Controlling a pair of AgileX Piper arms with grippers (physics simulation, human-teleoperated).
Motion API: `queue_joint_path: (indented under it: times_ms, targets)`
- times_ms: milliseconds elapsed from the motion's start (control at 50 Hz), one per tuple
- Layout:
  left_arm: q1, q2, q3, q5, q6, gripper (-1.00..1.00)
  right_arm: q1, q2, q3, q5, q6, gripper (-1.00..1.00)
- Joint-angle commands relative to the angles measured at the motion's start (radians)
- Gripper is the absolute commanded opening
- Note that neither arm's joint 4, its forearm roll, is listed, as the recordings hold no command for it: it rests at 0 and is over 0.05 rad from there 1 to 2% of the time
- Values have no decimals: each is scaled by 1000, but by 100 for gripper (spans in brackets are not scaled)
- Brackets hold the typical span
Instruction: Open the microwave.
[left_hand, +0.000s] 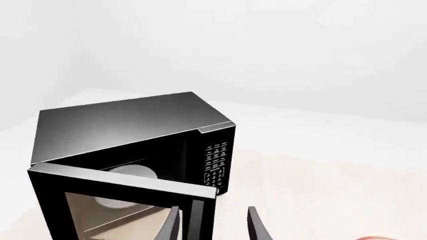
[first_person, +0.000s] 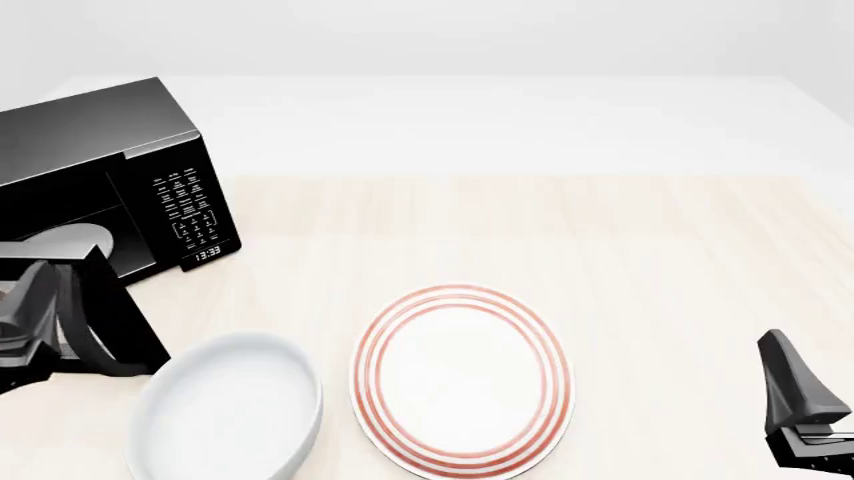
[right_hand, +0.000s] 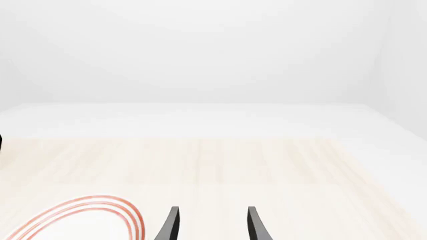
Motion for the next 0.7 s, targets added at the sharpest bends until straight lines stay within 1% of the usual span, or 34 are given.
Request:
queue_joint_path:
  times_ms: [20, 80, 100, 140, 200, 220, 240, 260, 280, 320, 340, 440, 480, 520, 540, 620, 640, 660, 700]
  targets:
    - [-8, -122, -93, 180, 13, 100, 0, 0, 0, 0, 0, 100]
    - [-8, -123, -94, 182, 13, 100, 0, 0, 0, 0, 0, 100]
    - [-21, -135, -133, 209, 13, 100, 0, 0, 0, 0, 0, 100]
    - [-32, -126, -152, 227, 26, 100, 0, 0, 0, 0, 0, 100]
    - [-31, -124, -177, 245, 25, 100, 0, 0, 0, 0, 0, 100]
    - [-35, -113, -190, 250, 36, 100, 0, 0, 0, 0, 0, 100]
    - [-32, -97, -221, 260, 16, 100, 0, 0, 0, 0, 0, 100]
    - [-51, -70, -225, 253, 20, 100, 0, 0, 0, 0, 0, 100]
    - [-51, -61, -229, 245, 32, 100, 0, 0, 0, 0, 0, 100]
    - [-51, -60, -229, 245, 32, 100, 0, 0, 0, 0, 0, 100]
    - [-46, -13, -243, 233, 58, 100, 0, 0, 0, 0, 0, 100]
    - [-39, 14, -227, 206, 74, 100, 0, 0, 0, 0, 0, 100]
    - [-32, 46, -262, 215, 81, 100, 0, 0, 0, 0, 0, 100]
    - [-32, 46, -262, 215, 81, 100, 0, 0, 0, 0, 0, 100]
    - [-31, 86, -299, 219, 85, 100, 0, 0, 0, 0, 0, 100]
    - [-31, 87, -300, 218, 85, 100, 0, 0, 0, 0, 0, 100]
    - [-54, 174, -363, 233, 105, 100, 0, 0, 0, 0, 0, 100]
    - [-61, 188, -376, 234, 120, 100, 0, 0, 0, 0, 0, 100]
    - [-61, 188, -376, 234, 120, 100, 0, 0, 0, 0, 0, 100]
